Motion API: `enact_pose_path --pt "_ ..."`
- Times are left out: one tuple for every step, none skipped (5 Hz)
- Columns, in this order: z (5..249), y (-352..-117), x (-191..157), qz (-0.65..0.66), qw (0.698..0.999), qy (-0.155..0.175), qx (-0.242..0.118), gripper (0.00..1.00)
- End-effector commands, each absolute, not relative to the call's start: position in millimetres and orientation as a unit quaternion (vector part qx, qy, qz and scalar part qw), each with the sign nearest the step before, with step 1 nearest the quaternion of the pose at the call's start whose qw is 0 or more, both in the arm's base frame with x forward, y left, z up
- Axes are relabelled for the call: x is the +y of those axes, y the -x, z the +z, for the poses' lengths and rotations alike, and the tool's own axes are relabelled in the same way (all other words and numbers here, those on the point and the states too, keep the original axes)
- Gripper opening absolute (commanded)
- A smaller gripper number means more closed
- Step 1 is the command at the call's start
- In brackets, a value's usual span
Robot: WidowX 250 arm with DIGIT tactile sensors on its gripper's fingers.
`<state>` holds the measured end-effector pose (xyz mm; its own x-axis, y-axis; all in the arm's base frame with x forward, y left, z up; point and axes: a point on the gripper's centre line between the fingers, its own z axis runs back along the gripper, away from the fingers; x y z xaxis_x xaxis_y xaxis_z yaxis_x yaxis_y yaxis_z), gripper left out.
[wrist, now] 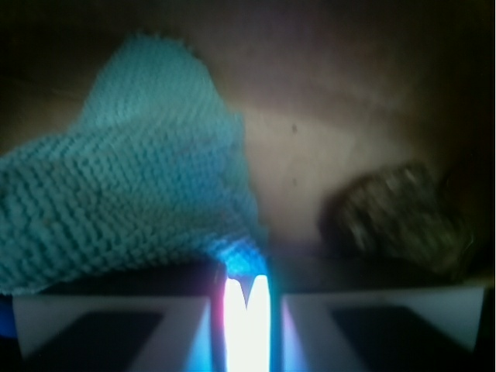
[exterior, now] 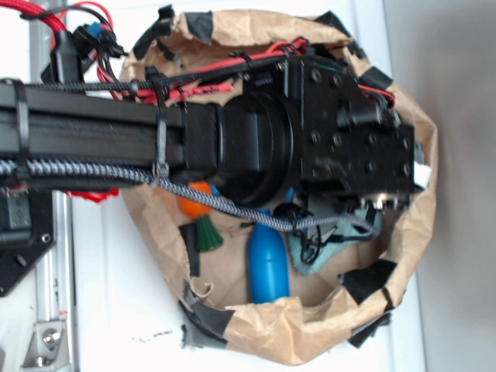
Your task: Grab the blue cloth.
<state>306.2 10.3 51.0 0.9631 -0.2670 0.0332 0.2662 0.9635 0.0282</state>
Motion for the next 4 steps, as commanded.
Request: enact_pose_path --pt "89.5 -305.5 -33.5 -0.197 0.976 0.000 -0.090 1.00" --pt "88.6 -309.3 -51.4 -0.228 0.967 0.031 -0.113 1.00" --pt "72.0 -315.0 -62.5 -0.249 0.961 0.046 -0.114 1.00" --pt "53.6 -315.7 -63.3 -0.248 0.957 0.097 -0.115 1.00"
